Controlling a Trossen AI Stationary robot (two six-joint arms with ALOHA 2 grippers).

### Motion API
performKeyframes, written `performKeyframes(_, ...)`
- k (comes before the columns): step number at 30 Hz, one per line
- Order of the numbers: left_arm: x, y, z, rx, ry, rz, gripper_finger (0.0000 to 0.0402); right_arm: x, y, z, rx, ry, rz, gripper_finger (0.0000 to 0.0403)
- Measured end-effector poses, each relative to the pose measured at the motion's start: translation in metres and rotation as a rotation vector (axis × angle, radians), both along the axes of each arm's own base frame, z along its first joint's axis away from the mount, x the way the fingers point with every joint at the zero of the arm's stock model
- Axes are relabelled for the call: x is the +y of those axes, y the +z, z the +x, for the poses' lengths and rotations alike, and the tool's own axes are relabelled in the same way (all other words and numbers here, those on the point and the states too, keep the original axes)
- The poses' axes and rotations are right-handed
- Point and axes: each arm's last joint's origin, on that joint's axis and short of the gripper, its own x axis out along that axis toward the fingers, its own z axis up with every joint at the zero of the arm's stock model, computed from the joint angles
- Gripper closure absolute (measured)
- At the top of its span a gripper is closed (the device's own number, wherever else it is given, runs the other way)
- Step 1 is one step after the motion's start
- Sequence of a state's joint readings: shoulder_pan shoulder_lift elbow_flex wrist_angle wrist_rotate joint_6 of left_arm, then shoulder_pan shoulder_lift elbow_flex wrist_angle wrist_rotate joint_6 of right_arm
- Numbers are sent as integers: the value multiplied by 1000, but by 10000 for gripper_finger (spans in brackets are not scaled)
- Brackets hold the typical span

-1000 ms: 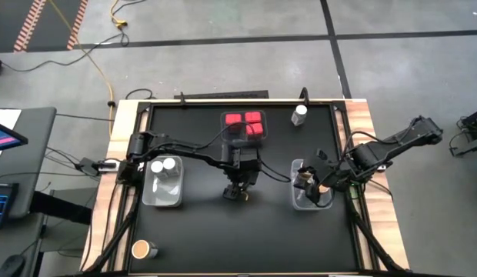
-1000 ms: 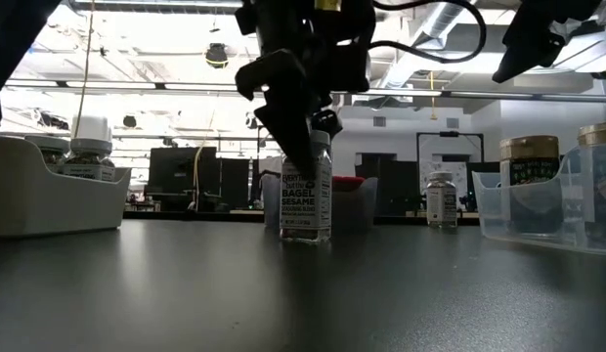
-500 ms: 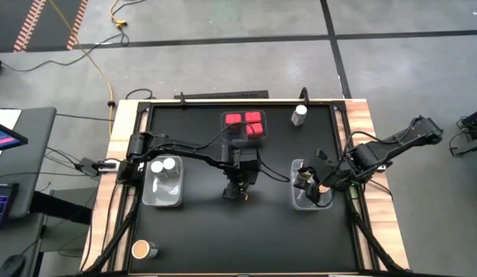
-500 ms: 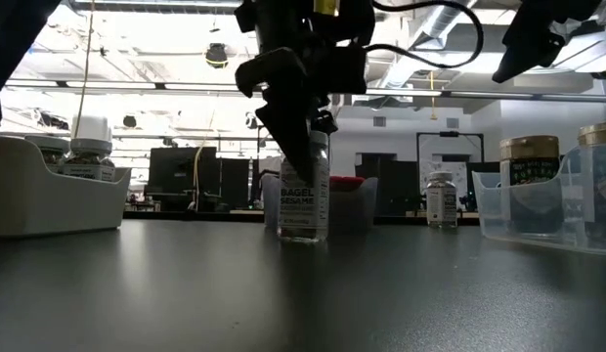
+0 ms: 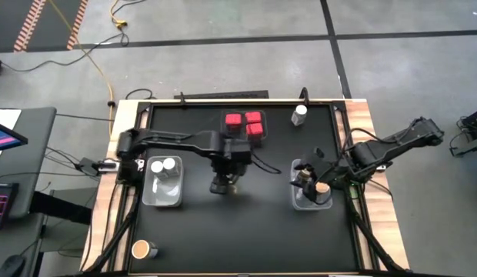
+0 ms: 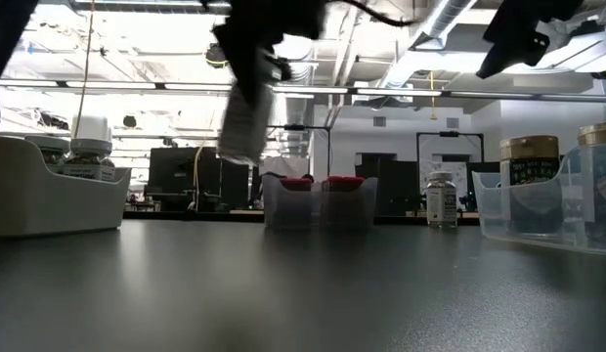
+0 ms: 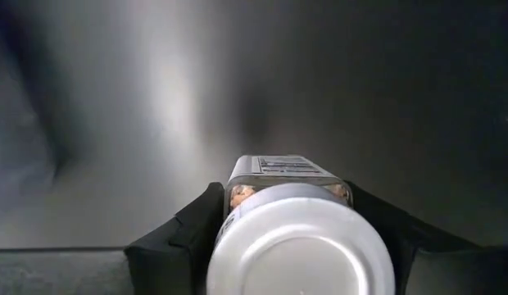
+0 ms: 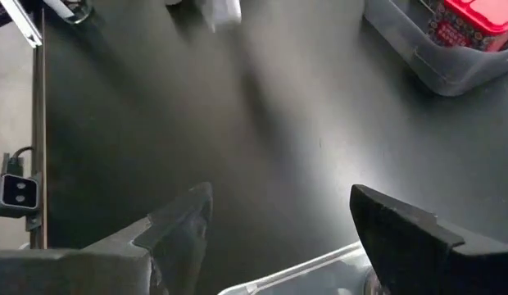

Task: Sort spices by type
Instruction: Put the bottom white seasoning bottle into the white bin

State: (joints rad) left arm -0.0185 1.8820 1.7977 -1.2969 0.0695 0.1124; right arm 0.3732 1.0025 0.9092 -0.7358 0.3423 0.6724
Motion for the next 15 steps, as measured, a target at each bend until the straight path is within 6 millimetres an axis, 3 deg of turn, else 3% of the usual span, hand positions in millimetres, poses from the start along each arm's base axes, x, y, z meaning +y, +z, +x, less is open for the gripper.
performKeyframes(11, -2, 30, -138, -134, 271, 35, 207, 3, -5, 13, -7, 1, -8, 88)
performKeyframes(15, -1, 27, -179, -174, 273, 30, 207, 4, -6, 18, -22, 0, -5, 88)
